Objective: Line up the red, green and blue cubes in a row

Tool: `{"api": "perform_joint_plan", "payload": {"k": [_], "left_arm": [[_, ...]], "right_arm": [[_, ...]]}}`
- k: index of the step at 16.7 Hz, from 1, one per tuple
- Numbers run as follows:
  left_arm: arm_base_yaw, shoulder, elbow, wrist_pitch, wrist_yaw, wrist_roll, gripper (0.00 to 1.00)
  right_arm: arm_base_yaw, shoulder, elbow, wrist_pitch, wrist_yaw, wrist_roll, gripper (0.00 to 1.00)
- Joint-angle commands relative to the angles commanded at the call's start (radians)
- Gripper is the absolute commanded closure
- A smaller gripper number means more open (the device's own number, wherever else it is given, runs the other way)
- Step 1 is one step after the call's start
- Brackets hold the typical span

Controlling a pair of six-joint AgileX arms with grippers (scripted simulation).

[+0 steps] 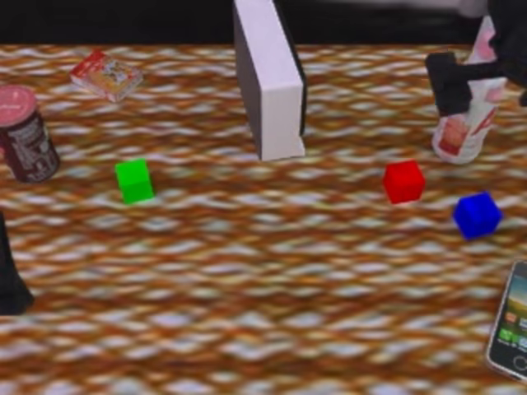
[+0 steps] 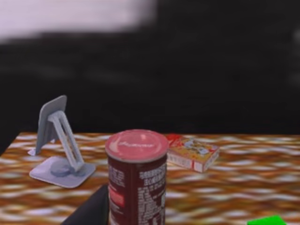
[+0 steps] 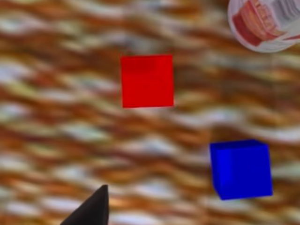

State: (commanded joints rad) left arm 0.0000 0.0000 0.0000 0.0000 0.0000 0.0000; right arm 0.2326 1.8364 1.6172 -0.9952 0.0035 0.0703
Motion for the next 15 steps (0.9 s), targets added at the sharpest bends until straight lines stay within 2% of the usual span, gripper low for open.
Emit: {"api": "perform_joint_plan", "payload": {"k": [4,7,10,15], "left_arm": [[0.0,0.0,0.0,0.0,0.0,0.0,0.0],[0.0,0.0,0.0,0.0,0.0,0.0,0.0],[0.0,0.0,0.0,0.0,0.0,0.0,0.0],[0.0,0.0,0.0,0.0,0.0,0.0,0.0]], "right_arm": [[0.042,0.364,0.318,-0.179,0.0,0.015,0.0],[0.062,0.539,0.485,-0.263,0.002,0.023,0.0],[0.071,0.619,0.565,-0.3,0.002,0.028,0.0],[0.066,0.624,0.569,-0.301,0.002,0.028,0.0]]}}
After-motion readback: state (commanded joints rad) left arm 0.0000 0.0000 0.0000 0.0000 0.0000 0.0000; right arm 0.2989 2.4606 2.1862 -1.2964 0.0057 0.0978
